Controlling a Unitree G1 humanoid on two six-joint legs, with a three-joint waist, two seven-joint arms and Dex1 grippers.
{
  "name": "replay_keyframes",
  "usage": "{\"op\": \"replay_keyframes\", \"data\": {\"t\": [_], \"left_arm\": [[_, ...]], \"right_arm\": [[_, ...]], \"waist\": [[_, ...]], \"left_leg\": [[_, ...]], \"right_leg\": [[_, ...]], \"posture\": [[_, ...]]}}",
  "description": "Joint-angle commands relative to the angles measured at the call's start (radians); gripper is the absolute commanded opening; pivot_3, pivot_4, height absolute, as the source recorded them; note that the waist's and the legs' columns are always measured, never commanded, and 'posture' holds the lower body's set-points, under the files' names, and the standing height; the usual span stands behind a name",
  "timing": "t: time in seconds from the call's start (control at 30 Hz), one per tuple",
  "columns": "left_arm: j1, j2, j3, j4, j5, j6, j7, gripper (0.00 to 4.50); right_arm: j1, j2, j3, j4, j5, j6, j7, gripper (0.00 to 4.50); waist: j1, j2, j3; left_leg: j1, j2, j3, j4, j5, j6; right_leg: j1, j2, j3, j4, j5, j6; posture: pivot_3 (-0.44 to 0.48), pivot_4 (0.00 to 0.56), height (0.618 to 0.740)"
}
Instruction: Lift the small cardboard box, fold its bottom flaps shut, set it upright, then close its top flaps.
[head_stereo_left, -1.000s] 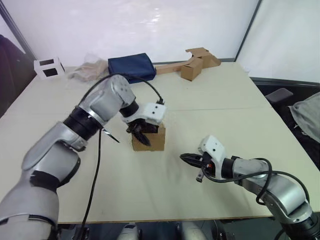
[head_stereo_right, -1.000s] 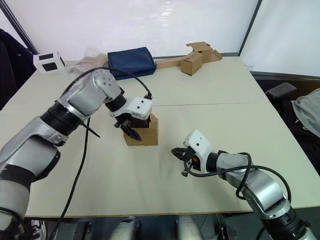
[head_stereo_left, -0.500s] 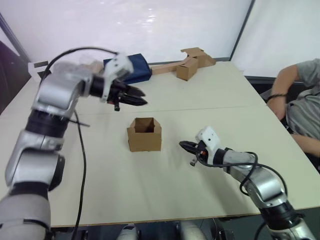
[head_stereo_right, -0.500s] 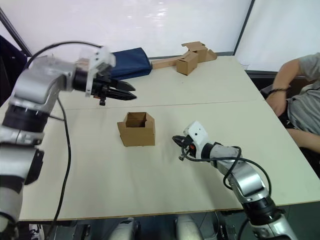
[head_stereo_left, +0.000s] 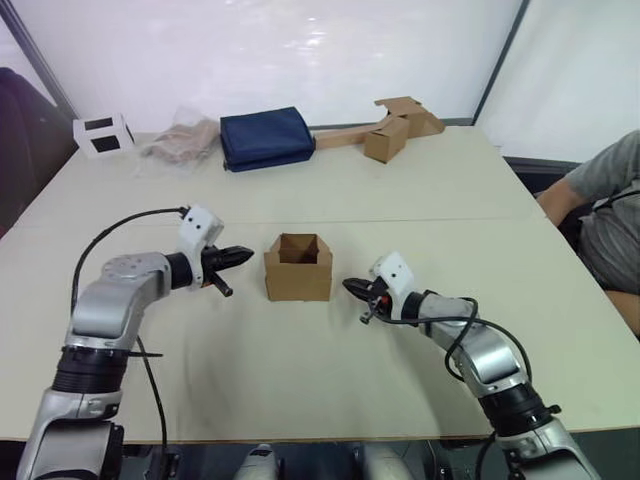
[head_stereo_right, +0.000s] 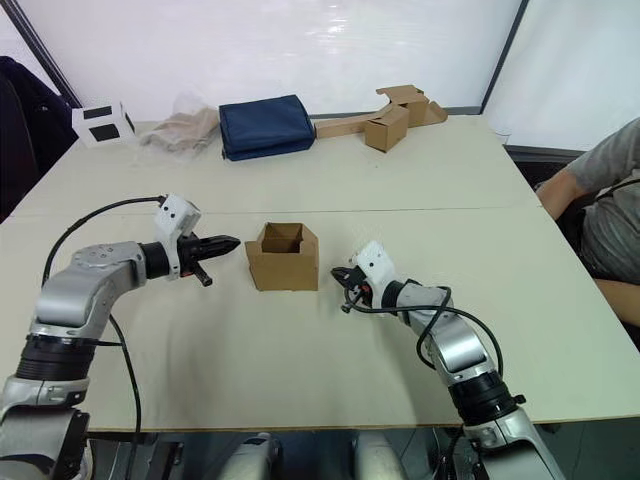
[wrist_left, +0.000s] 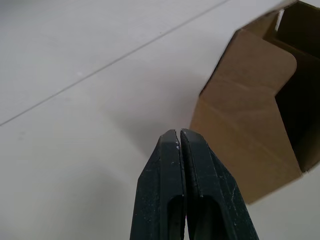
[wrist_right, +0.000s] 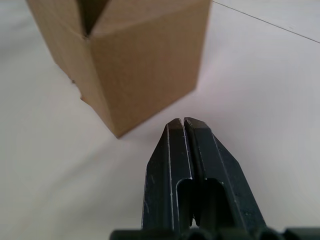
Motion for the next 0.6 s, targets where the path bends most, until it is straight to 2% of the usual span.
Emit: {"op": "replay_keyframes", "data": {"t": [0.03,0.27,0.5,0.6], "left_arm": [[0.012,-0.020,-0.069,0.035,0.045,-0.062,0.004,0.07],[0.035,-0.054,-0.120,0.032,0.047,-0.085,-0.017,0.07],[0.111,-0.068,-0.124,-0.066,0.005,-0.037,-0.042,0.07],[0.139,-0.065,-0.120,-0.098,-0.005,-0.022,-0.044,0.07]], "right_arm": [[-0.044,0.030,0.022,0.056,-0.038,-0.066,0.019,0.00],[-0.069,0.042,0.002,0.076,-0.017,-0.084,0.076,0.00],[0.037,-0.039,0.005,-0.089,0.010,0.005,0.166,0.00],[0.082,-0.059,-0.020,-0.144,0.024,0.046,0.161,0.00]], "waist": [[0.000,0.000,0.000],[0.001,0.000,0.000],[0.002,0.000,0.000],[0.002,0.000,0.000]], "left_leg": [[0.000,0.000,0.000,0.000,0.000,-0.001],[0.000,0.000,0.000,0.000,0.000,-0.001],[0.000,0.000,0.000,0.000,-0.001,0.001],[0.000,0.000,0.000,0.000,-0.001,0.001]], "right_leg": [[0.000,0.000,0.000,0.000,0.000,0.000],[0.000,0.000,0.000,0.000,0.000,0.000],[0.000,0.000,0.000,0.000,0.000,0.000],[0.000,0.000,0.000,0.000,0.000,0.000]], "posture": [[0.000,0.150,0.740],[0.000,0.150,0.740],[0.000,0.150,0.740],[0.000,0.150,0.740]]}}
